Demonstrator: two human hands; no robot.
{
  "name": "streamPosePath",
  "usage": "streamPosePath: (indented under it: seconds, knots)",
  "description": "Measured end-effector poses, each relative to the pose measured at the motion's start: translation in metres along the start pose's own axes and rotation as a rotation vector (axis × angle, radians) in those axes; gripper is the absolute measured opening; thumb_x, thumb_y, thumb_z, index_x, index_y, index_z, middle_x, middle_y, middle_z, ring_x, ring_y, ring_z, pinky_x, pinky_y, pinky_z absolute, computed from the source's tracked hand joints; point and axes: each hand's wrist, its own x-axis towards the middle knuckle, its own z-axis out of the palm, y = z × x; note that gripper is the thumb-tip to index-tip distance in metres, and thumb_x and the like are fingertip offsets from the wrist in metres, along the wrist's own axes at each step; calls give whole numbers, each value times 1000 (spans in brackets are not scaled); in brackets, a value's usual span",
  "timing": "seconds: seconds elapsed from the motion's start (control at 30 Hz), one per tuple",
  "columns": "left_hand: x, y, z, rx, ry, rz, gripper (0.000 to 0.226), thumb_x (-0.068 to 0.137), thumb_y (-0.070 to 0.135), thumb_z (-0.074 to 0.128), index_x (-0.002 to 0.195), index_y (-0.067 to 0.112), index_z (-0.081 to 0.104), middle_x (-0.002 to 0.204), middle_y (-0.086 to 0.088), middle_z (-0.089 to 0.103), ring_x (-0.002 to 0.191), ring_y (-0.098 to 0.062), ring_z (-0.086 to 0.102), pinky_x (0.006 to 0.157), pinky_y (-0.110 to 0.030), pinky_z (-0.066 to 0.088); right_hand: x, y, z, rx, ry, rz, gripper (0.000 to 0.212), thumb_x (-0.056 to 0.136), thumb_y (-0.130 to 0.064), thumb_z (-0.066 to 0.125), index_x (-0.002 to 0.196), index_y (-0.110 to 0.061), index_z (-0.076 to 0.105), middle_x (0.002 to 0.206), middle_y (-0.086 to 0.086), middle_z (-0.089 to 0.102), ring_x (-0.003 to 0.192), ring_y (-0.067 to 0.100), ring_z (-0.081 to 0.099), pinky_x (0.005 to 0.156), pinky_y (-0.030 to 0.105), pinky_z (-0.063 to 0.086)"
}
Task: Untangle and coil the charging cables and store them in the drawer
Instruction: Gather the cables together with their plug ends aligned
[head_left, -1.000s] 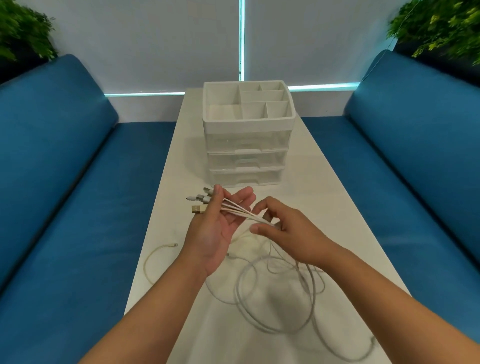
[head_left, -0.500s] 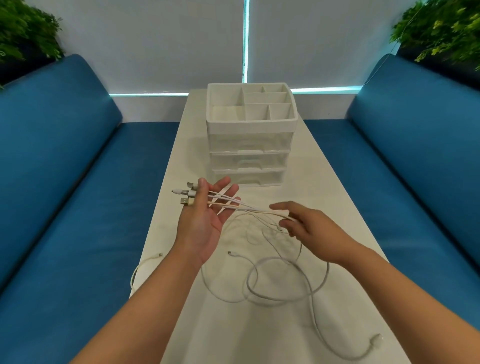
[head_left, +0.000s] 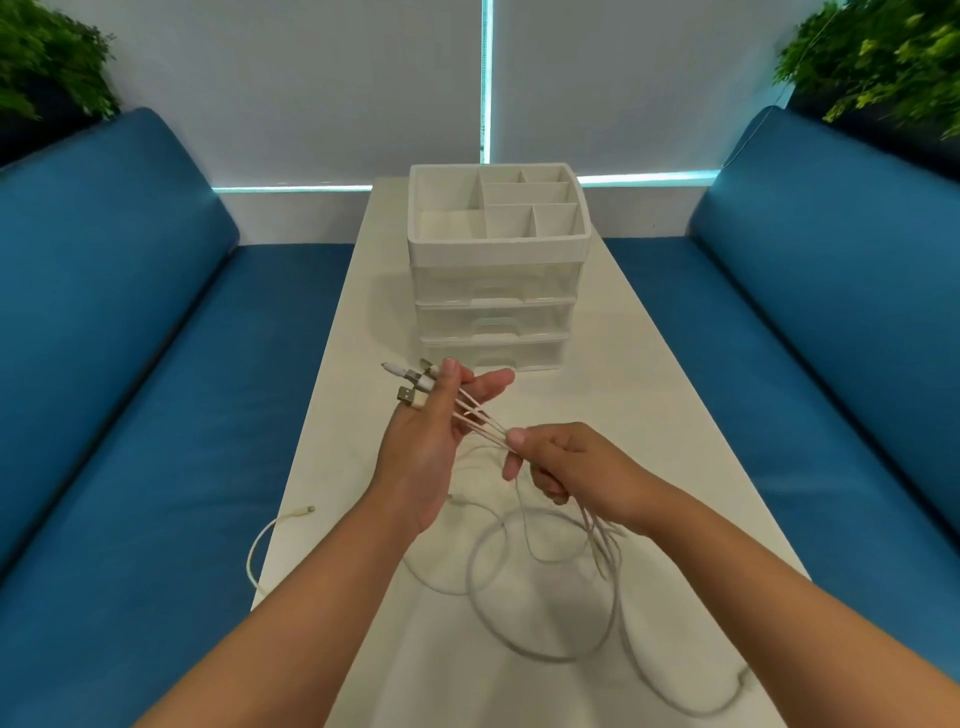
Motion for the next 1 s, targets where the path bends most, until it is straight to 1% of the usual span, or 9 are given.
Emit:
streamPosePath:
  seconds: [0.1,0.27,0.43,0.53,0.6,0.63,0.7,0.83,1.0]
  knots:
    - [-1,-2,2,-76,14,-15,24,103,30,41,95,11,54,100,-12,75,101,-25,71,84,-31,52,-3,-2,-8,-90,-19,38,36,96,-41,52,73,-15,64,58,-1,51,56,17,43,62,32,38]
    - [1,-5,5,-183,84,-36,28,102,30,43,100,7,59,94,-10,75,92,-24,73,72,-28,58,-6,-4,-24,-71,27,61,13,93,-22,61,85,-11,62,71,3,58,54,14,47,53,20,42]
    - [4,-4,9,-223,116,-44,32,101,32,44,104,4,60,100,-13,74,95,-26,73,70,-27,59,-4,-7,-35,-193,57,59,25,93,-24,60,71,-15,55,61,-2,57,58,14,55,66,29,47]
    - [4,-3,10,-222,108,-56,32,101,31,45,102,3,61,96,-14,75,92,-26,74,68,-27,59,-8,-7,-36,-151,-13,65,26,94,-16,56,69,-10,52,63,8,64,63,15,60,75,28,46]
    - [4,-2,11,-226,105,-60,33,101,30,45,98,3,63,94,-14,75,91,-25,74,67,-26,59,-9,-7,-32,-56,6,41,26,92,-8,56,67,-7,49,59,9,58,57,17,55,76,35,49]
    - [5,-1,11,-228,108,-56,32,102,29,45,95,4,64,94,-14,75,91,-26,74,68,-26,59,-8,-7,-30,11,24,29,25,92,-8,58,68,-6,48,58,7,52,52,17,50,73,39,51]
    - [6,1,10,-208,117,-43,33,102,30,45,90,6,65,94,-14,75,92,-26,73,72,-27,60,-7,-6,-28,62,46,8,22,90,-16,64,75,-3,53,61,5,46,51,12,44,66,33,52]
    - [6,0,6,-171,141,-36,37,101,32,46,88,5,67,91,-13,75,90,-26,74,74,-30,60,-3,-3,-31,-76,70,-27,23,89,-26,65,85,-3,62,64,-3,48,59,9,43,59,20,41]
    - [6,1,2,-244,230,-47,36,100,32,48,82,6,64,81,-11,73,82,-27,74,70,-35,61,-2,2,-45,-226,-10,35,24,94,-28,58,76,-12,56,61,-5,55,59,12,58,65,21,42]
